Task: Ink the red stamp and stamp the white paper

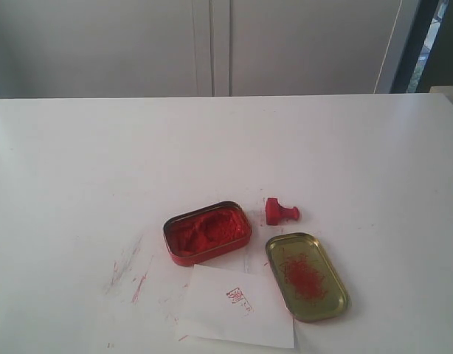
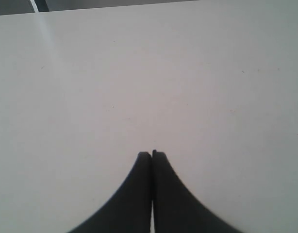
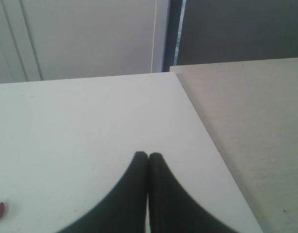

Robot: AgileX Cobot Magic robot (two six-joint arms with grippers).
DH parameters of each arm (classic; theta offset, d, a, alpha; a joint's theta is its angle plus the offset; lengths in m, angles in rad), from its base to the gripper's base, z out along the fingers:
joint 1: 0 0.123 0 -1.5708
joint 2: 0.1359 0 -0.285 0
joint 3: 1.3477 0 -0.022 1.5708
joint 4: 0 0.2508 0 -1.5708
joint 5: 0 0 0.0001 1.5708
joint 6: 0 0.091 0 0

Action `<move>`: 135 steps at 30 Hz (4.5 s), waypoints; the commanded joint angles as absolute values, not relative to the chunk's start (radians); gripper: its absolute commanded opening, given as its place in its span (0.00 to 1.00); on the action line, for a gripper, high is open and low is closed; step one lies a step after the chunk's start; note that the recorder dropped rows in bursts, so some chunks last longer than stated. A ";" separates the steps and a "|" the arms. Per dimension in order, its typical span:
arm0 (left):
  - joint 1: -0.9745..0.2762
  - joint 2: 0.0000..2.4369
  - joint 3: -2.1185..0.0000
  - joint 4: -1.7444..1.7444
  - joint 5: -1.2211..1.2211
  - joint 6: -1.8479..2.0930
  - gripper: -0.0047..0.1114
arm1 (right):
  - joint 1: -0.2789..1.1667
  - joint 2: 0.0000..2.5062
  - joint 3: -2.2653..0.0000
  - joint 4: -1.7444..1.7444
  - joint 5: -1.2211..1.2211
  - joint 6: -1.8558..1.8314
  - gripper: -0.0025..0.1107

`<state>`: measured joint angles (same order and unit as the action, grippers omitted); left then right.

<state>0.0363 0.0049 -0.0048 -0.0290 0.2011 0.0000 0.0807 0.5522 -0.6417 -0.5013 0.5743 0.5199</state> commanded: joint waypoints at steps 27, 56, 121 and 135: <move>0.038 0.000 0.000 -0.030 0.202 0.000 0.04 | 0.070 0.549 -0.637 -0.513 0.566 0.512 0.02; 0.038 0.000 0.000 -0.030 0.202 0.000 0.04 | 0.070 0.376 -0.461 -0.124 0.508 0.512 0.02; 0.038 0.000 0.000 -0.030 0.202 0.000 0.04 | -0.042 0.000 0.000 -0.131 0.289 0.512 0.02; 0.038 0.000 0.000 -0.030 0.202 0.000 0.04 | -0.042 0.000 0.000 -0.131 0.291 0.512 0.02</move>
